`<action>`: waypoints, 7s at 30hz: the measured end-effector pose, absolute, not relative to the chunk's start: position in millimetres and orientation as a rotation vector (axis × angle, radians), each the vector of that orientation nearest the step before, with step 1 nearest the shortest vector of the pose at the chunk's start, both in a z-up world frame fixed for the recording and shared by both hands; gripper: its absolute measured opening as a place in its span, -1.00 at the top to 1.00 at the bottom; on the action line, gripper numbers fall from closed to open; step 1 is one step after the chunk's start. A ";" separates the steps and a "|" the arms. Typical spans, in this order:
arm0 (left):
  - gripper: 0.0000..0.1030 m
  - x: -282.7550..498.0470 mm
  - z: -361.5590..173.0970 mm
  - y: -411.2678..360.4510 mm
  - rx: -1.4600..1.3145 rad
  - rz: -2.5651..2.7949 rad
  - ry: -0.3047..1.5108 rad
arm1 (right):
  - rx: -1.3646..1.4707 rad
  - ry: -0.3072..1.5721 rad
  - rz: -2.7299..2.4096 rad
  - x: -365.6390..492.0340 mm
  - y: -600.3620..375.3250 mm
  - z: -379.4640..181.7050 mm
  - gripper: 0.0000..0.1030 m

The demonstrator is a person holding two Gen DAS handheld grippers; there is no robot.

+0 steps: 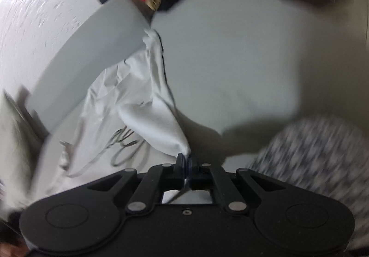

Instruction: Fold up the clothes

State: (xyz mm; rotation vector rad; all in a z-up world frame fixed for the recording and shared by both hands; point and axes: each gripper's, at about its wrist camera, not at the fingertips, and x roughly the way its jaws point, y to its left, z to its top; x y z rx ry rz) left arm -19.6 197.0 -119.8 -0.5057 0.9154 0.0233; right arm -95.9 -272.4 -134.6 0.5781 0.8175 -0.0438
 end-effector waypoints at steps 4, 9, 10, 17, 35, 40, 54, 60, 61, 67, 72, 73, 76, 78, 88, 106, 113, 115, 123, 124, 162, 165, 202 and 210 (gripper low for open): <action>0.29 -14.5 -123.4 199.3 -0.548 -0.040 0.936 | 0.712 0.852 -0.020 -97.0 -284.0 -144.7 0.38; 0.23 -13.3 -125.4 202.0 -0.593 -0.060 0.942 | 0.792 0.898 -0.016 -94.7 -288.7 -154.8 0.24; 0.23 -13.7 -125.7 203.7 -0.605 -0.060 0.940 | 0.774 0.905 -0.030 -93.3 -286.0 -155.7 0.25; 0.22 -5.5 -134.4 216.8 -0.722 -0.072 0.943 | 0.790 0.916 -0.091 -88.6 -282.7 -164.2 0.27; 0.02 -0.1 -143.1 222.1 -0.881 -0.153 1.019 | 0.834 0.910 -0.043 -84.4 -287.7 -174.2 0.26; -0.23 12.7 -150.2 209.4 -0.940 -0.294 1.103 | 0.868 0.902 -0.040 -82.6 -289.9 -174.9 0.19; 0.27 4.2 -143.3 224.6 -0.895 -0.153 0.925 | 0.896 0.874 -0.023 -81.5 -291.8 -176.9 0.18; 0.03 32.2 -148.0 208.6 -0.835 -0.200 0.983 | 0.870 0.878 -0.037 -79.6 -288.5 -176.2 0.29; 0.07 34.0 -147.9 205.8 -0.820 -0.209 0.984 | 0.862 0.881 -0.044 -80.0 -288.1 -175.9 0.37; 0.99 26.6 -136.3 187.5 -0.665 -0.196 1.001 | 0.903 0.873 -0.026 -53.7 -290.5 -139.9 0.95; 1.00 39.2 -85.8 180.0 -0.667 -0.185 0.992 | 0.962 0.860 0.009 -23.5 -294.0 -100.2 0.96; 1.00 49.3 -68.1 176.1 -0.667 -0.185 0.994 | 0.974 0.858 0.016 -17.4 -294.7 -92.3 0.96; 1.00 78.9 1.4 165.5 -0.702 -0.226 0.942 | 1.009 0.849 0.037 0.7 -296.8 -68.5 0.96; 1.00 84.9 60.3 164.8 -0.749 -0.270 0.824 | 1.007 0.710 0.086 -2.5 -303.8 -16.7 0.96; 1.00 -40.8 228.6 187.7 -0.762 -0.366 0.238 | 1.032 0.170 0.303 -73.9 -341.8 170.2 0.96; 0.98 -55.6 245.8 199.1 -0.678 -0.277 0.151 | 0.862 0.064 0.384 -106.4 -314.6 203.4 0.96; 1.00 87.1 159.8 198.7 -0.647 -0.091 0.469 | 0.862 0.322 0.227 35.0 -278.1 154.0 0.96; 1.00 85.2 193.1 197.9 -0.603 -0.112 0.358 | 0.858 0.353 0.197 68.0 -270.1 148.8 0.96; 0.98 65.5 218.5 188.4 -0.489 -0.218 0.166 | 0.779 0.299 0.195 64.9 -283.1 134.2 0.96; 0.98 71.6 198.9 183.4 -0.482 -0.204 0.201 | 0.775 0.316 0.192 65.6 -283.9 121.0 0.96; 0.76 -37.3 -71.6 200.5 -0.216 0.210 0.803 | 0.477 0.970 -0.021 -42.2 -266.9 -123.3 0.66; 0.52 -52.5 -58.4 188.7 -0.162 0.121 0.740 | 0.459 0.921 0.056 -58.1 -260.7 -106.9 0.53; -0.15 50.3 -140.1 103.4 -0.011 -0.097 0.859 | 0.415 0.923 0.084 94.1 -291.1 -152.5 0.71; -0.14 43.0 -136.0 107.1 -0.027 -0.094 0.831 | 0.286 0.590 -0.202 36.4 -286.6 -106.0 0.97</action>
